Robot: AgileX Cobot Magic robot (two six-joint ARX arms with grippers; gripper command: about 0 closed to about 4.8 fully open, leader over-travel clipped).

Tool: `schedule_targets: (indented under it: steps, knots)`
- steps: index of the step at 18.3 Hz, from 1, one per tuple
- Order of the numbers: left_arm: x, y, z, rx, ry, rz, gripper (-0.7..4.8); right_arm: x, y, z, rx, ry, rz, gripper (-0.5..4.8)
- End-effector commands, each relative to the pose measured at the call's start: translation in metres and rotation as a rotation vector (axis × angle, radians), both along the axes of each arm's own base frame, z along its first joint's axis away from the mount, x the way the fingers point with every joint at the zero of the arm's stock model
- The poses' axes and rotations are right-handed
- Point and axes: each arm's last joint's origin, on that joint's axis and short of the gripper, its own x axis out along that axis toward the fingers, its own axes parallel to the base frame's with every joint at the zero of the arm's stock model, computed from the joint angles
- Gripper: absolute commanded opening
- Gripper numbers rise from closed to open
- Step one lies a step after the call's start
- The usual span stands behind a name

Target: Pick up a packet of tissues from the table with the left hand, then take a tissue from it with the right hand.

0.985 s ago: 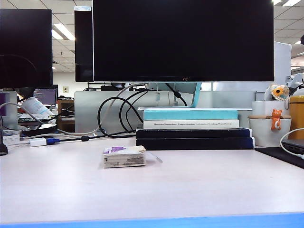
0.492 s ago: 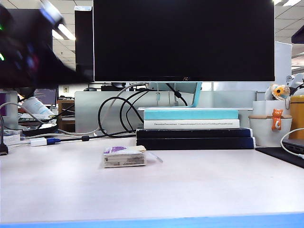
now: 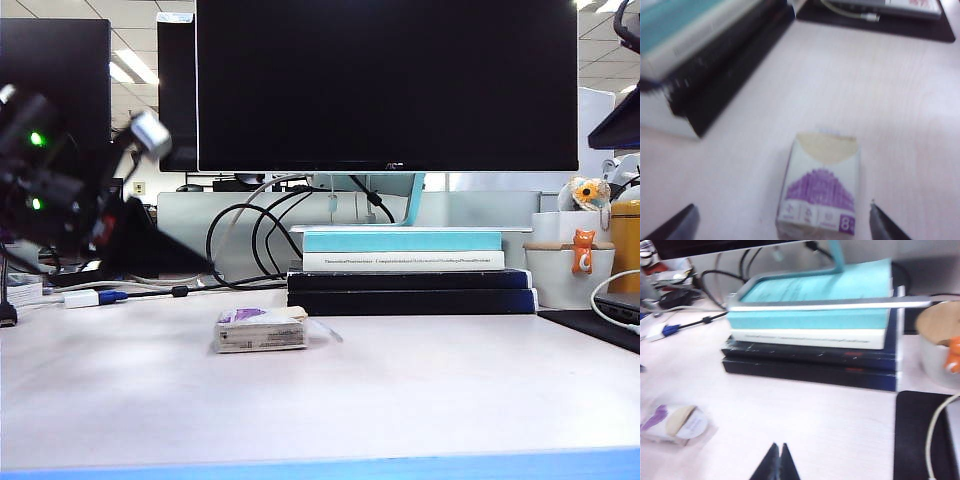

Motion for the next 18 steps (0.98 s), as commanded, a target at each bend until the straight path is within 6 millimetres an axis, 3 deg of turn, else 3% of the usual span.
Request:
schedule_targets:
  steps: [1,4,18]
  knots:
    - [-0.003,-0.020,-0.009,0.042,-0.033,-0.051,4.79,0.001,0.000,0.005,0.007,-0.036,0.006,-0.02]
    - [-0.001,-0.037,-0.019,0.112,-0.065,-0.054,4.79,0.001,0.000,0.004,0.007,-0.032,0.006,-0.02]
    - [0.005,-0.046,-0.040,0.087,-0.005,-0.089,4.79,0.001,0.000,0.003,0.004,-0.014,0.005,-0.02]
